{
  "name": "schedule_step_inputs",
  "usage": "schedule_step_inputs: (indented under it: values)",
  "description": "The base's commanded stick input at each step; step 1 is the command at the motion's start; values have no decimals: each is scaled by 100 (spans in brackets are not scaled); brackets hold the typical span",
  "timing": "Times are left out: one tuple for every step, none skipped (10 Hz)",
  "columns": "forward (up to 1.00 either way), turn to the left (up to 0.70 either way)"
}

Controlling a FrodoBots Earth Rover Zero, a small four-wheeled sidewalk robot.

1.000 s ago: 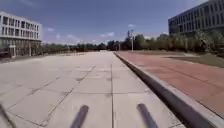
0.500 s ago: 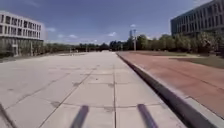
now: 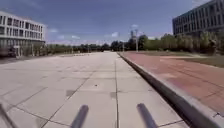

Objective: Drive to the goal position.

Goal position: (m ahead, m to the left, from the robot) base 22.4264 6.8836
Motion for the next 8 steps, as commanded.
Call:
schedule_step_inputs:
  values:
    - [70,0]
    - [70,0]
    - [70,0]
    - [70,0]
    - [70,0]
    - [70,0]
    - [70,0]
    - [70,-35]
